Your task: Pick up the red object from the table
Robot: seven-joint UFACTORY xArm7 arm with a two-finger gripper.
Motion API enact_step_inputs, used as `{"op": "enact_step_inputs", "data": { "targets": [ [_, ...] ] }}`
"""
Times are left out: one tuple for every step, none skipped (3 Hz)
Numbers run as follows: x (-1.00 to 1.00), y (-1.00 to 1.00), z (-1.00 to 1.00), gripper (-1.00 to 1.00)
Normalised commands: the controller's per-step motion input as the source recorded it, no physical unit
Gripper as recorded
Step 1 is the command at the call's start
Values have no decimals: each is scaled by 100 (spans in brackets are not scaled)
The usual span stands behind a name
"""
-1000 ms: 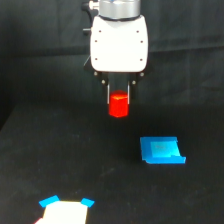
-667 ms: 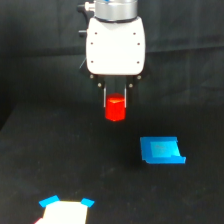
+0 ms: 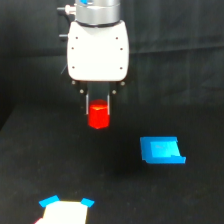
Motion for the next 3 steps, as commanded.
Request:
{"op": "enact_step_inputs", "data": {
  "targets": [
    [-58, -93, -1, -100],
    [-64, -25, 11, -100],
    [-25, -57, 16, -100]
  ]
}}
